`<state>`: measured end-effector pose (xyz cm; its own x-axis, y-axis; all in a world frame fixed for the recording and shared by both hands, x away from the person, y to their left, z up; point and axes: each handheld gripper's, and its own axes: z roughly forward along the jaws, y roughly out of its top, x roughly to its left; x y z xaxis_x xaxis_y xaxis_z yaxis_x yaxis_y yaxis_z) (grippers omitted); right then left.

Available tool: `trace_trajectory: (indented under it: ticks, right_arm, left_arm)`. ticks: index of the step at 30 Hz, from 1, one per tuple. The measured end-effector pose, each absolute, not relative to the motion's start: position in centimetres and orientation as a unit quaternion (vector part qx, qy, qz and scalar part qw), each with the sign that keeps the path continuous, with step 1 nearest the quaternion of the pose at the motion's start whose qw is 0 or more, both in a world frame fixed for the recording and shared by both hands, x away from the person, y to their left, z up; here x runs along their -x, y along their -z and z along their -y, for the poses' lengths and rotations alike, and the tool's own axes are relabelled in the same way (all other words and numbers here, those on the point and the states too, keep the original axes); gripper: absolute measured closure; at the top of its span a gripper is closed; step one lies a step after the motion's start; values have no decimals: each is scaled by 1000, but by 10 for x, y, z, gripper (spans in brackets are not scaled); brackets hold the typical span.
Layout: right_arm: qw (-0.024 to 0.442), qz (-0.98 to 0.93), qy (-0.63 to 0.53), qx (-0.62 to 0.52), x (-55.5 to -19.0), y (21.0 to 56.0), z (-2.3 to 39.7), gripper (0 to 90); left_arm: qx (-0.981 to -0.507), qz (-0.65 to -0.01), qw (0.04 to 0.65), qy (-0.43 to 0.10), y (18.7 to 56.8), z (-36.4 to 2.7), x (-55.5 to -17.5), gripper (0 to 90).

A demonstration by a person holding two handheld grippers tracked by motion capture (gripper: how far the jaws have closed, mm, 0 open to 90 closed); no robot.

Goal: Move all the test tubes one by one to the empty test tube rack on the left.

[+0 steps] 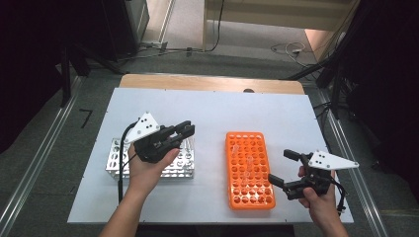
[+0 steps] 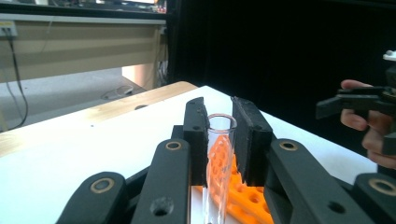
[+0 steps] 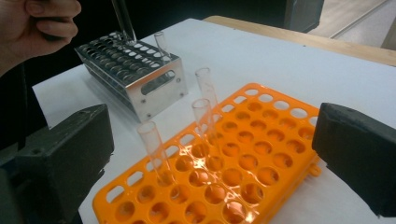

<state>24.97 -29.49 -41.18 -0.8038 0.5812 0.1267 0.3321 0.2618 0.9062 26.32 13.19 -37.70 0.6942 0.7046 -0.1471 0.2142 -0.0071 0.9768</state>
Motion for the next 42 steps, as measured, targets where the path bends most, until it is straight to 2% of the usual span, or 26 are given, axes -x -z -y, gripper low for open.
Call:
trace_trajectory:
  ticks: [14,22,42]
  right_arm:
    - [120,-779,-532,-308,-254,417,311,0]
    - [117,-783,-529,-305,-254,420,310,0]
    - [107,-787,-528,-301,-254,423,311,0]
  left_arm:
    - [-659,-382,604,-236,389,-153,-278,751]
    - [-658,-399,585,-255,404,-151,-287,751]
    - [-671,-412,561,-254,421,-143,-293,750]
